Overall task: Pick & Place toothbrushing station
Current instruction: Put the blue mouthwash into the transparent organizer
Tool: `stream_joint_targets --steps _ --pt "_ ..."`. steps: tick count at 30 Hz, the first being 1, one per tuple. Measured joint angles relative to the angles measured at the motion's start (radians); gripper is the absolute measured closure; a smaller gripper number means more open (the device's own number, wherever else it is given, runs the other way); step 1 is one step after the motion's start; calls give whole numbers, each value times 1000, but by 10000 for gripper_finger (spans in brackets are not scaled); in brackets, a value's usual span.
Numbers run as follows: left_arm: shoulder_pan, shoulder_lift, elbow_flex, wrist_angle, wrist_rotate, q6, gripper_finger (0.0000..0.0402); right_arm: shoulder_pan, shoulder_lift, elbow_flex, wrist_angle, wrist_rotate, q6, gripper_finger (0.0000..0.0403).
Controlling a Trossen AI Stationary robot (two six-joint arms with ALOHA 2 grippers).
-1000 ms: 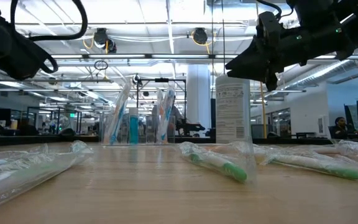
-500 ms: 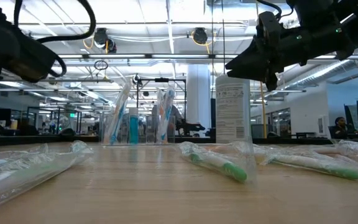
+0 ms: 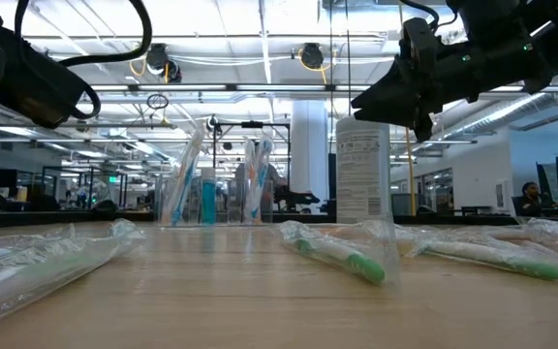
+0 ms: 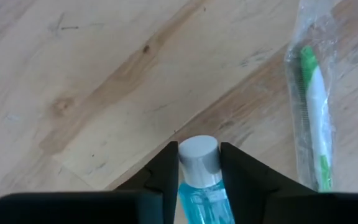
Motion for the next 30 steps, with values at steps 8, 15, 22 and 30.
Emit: stream_joint_targets --steps 8,15,22,30 --pt "10 0 1 28 -6 34 319 0 0 0 0 0 0 298" --pt "52 0 1 70 -106 116 333 0 0 0 0 0 0 298" --pt "115 8 -4 72 -161 193 318 0 0 0 0 0 3 298" --pt "148 5 -4 64 -23 314 315 0 0 0 0 0 15 298"
